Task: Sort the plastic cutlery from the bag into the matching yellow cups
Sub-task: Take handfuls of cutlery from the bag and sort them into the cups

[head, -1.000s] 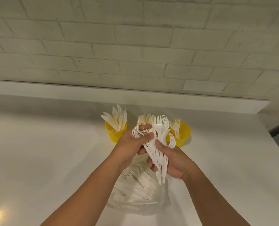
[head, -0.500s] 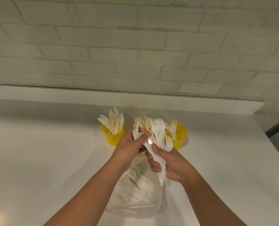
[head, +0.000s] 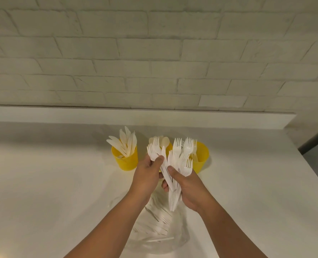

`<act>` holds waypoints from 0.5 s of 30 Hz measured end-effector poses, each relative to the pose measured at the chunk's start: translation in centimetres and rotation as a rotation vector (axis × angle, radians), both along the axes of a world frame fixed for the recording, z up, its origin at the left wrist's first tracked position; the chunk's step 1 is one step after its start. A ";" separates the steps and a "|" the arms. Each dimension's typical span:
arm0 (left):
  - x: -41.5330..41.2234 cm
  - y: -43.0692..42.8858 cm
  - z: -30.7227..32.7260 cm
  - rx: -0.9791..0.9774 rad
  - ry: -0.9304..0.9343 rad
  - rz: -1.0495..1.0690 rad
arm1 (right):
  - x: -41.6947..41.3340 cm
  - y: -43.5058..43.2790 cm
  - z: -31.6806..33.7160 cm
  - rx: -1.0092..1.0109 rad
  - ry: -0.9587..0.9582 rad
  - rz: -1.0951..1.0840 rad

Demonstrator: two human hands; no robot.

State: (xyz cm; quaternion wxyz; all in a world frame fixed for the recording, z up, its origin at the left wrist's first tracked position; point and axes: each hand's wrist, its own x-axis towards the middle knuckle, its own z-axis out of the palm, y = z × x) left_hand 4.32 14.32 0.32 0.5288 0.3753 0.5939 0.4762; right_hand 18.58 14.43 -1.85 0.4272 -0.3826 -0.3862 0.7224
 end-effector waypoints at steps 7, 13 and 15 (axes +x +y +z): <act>-0.4 0.0 -1.0 -0.038 0.098 -0.042 | 0.7 -0.9 -0.5 0.016 -0.094 -0.036; -0.2 0.6 -0.8 0.026 0.133 -0.063 | 1.9 -0.9 -0.3 0.002 -0.178 -0.137; -0.1 0.9 -0.4 0.046 0.140 -0.059 | 2.5 -0.8 -0.2 -0.019 -0.146 -0.149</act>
